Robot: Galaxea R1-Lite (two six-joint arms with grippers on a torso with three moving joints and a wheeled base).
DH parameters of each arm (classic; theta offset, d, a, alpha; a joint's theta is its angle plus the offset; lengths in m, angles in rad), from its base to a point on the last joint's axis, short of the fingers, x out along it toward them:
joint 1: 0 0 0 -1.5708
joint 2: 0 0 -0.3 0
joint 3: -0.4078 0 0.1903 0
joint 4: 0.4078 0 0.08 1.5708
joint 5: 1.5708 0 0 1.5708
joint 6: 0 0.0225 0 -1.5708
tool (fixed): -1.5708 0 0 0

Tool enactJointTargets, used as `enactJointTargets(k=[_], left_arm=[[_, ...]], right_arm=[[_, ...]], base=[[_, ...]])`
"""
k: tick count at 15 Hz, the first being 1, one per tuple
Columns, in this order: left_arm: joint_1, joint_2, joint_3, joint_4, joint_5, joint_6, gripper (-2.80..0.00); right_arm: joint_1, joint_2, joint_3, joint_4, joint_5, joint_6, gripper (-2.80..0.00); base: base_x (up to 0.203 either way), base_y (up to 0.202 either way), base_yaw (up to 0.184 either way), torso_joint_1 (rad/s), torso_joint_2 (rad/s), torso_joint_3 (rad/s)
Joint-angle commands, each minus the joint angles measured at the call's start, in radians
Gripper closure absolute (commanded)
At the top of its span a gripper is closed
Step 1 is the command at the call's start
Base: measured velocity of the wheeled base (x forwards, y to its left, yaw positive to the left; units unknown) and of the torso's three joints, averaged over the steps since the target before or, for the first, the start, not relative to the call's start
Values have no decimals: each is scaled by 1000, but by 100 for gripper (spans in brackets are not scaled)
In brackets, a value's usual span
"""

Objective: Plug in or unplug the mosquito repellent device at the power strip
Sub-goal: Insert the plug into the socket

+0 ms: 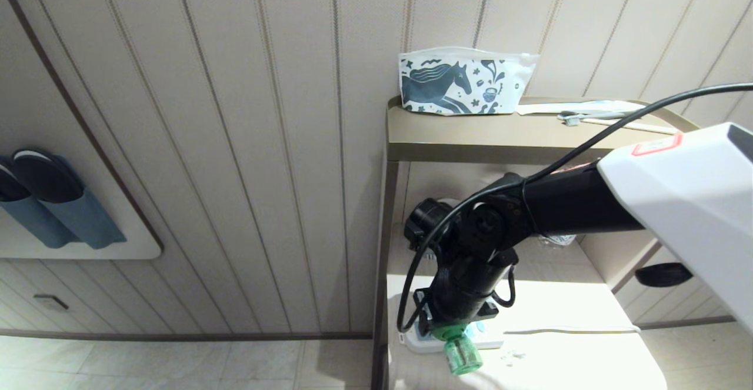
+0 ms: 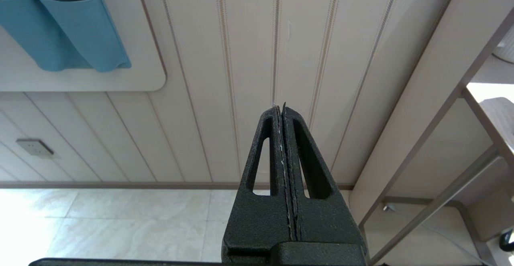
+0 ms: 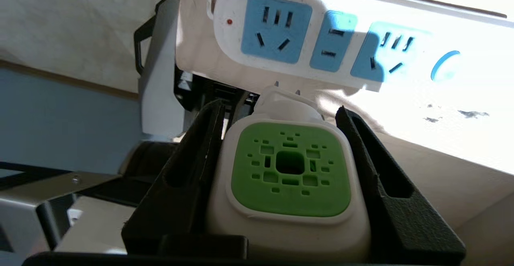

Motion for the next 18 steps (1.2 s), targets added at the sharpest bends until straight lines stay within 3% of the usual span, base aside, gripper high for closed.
enactJointTargets(k=[1, 6, 13, 18], left_arm=[[0, 2, 0, 0, 0, 0, 0], [0, 2, 0, 0, 0, 0, 0], [0, 2, 0, 0, 0, -1, 0], [0, 2, 0, 0, 0, 0, 0]], right_arm=[[2, 6, -13, 4, 1, 21, 0], [-1, 41, -42, -7, -7, -4, 0], [-29, 46, -34, -25, -30, -163, 0], [-18, 51, -35, -53, -27, -170, 0]], base=[[0, 0, 0, 0, 0, 0], [0, 0, 0, 0, 0, 0], [0, 0, 0, 0, 0, 0], [0, 0, 0, 0, 0, 0]])
